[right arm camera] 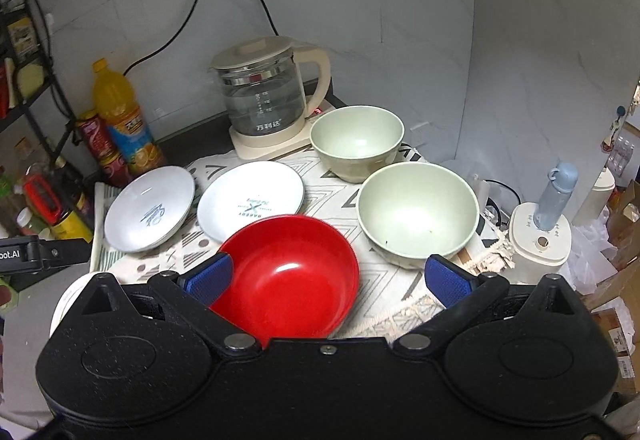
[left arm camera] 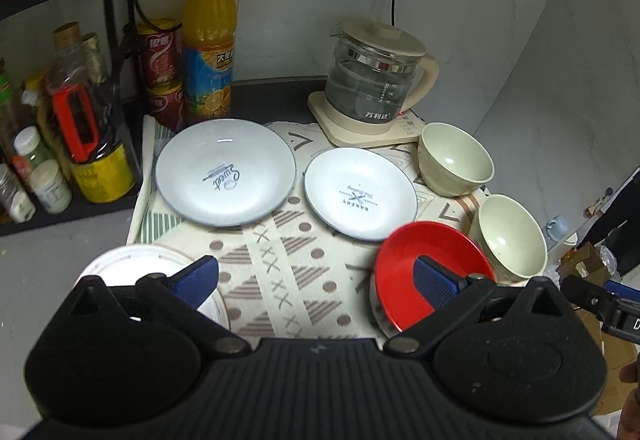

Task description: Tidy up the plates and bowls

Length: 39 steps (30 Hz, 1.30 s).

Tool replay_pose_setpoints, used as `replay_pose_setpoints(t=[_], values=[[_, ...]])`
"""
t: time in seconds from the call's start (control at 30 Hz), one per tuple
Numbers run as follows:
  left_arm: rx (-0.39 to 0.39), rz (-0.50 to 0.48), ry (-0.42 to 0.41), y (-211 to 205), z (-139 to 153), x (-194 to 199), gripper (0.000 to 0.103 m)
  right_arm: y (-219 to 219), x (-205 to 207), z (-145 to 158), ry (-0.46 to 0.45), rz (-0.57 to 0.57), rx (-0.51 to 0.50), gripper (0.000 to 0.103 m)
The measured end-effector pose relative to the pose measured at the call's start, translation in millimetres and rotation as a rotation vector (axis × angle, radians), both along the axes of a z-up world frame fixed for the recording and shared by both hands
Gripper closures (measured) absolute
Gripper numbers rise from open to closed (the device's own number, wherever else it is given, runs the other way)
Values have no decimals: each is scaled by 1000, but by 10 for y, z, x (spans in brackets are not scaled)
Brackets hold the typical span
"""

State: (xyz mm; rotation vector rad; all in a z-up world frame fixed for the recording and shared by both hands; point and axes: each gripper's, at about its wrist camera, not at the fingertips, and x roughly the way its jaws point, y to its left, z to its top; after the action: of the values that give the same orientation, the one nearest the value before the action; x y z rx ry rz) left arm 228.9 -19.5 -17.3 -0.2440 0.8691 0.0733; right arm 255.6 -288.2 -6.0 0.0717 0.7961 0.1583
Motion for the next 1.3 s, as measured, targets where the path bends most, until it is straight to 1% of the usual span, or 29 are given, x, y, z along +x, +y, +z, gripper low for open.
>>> replay_pose_setpoints(t=[0.23,0.4,0.57,0.7,0.83,0.93,1.0,1.03,1.07,1.17,1.23,1.3], values=[[8,-32,22,46,-39,359,1,-35,277,-45,17,-69,7,0],[22,-60,59,-10,-109,558,1,-100,396,-103,28,-110,4,0],[17,-78,65,-128,-137,676,1,-171,505,-146,39,-116,-10,0],[18,-77,79,-245,-176,778,1,-283,600,-186,45,-118,6,0],[22,-70,72,-399,-178,881,1,-447,711,-253,42,-123,16,0],[13,-69,69,-553,-156,974,1,-580,798,-298,52,-129,22,5],[6,-81,57,-669,-158,1022,1,-664,845,-311,46,-118,29,5],[7,-85,63,-724,-173,1062,1,-701,875,-326,45,-114,25,6],[2,-86,74,-780,-197,1111,3,-742,912,-347,51,-115,19,7],[-44,-102,79,-933,-257,1219,4,-869,1003,-432,73,-114,28,13],[-47,-114,83,-1057,-314,1283,4,-935,1064,-511,94,-107,28,19],[-55,-125,97,-1171,-386,1344,7,-998,1121,-593,113,-107,30,20]])
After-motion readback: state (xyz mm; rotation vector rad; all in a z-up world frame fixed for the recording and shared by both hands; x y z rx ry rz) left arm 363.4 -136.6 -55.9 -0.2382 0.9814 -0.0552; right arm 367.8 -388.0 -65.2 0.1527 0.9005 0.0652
